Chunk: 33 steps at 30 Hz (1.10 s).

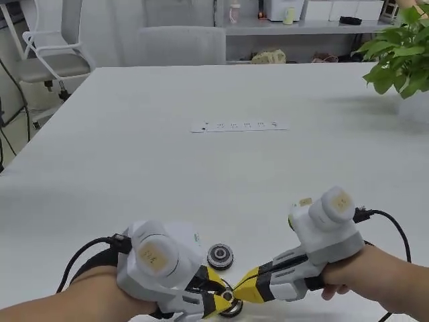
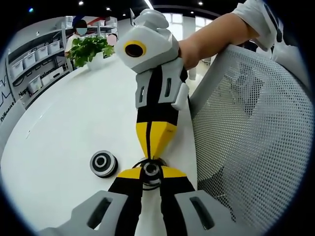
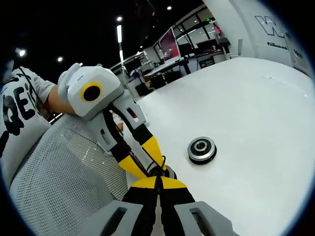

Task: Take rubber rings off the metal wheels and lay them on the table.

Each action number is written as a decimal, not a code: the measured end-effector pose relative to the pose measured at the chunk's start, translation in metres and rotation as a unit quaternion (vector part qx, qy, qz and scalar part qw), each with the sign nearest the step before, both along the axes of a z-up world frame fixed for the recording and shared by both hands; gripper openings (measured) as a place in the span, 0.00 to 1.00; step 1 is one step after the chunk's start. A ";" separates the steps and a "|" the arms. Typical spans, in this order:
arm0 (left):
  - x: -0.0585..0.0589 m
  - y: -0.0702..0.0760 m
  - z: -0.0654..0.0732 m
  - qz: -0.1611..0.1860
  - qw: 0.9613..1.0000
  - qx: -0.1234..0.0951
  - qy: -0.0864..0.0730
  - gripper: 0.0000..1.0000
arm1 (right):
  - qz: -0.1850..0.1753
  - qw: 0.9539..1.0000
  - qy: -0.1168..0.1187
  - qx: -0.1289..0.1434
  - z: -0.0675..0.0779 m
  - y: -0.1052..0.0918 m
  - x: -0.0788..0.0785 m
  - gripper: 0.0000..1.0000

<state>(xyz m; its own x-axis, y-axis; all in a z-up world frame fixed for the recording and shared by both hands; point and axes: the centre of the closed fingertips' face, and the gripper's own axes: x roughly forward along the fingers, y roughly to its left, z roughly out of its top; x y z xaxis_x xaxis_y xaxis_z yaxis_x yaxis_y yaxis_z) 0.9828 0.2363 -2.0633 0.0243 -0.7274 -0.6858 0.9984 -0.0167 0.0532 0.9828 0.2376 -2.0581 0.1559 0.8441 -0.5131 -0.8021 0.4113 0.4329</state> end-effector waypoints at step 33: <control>-0.004 0.022 0.044 0.007 0.999 -0.034 0.004 0.34 | -0.018 0.999 0.000 0.035 0.018 0.000 0.006 0.00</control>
<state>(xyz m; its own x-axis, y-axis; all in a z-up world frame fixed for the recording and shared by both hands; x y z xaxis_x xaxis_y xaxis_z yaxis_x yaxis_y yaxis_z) 0.9793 0.2583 -2.0194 0.0299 -0.7719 -0.6350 0.9989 0.0004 0.0466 0.9883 0.2374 -2.0404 0.1871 0.8715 -0.4533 -0.7875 0.4090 0.4611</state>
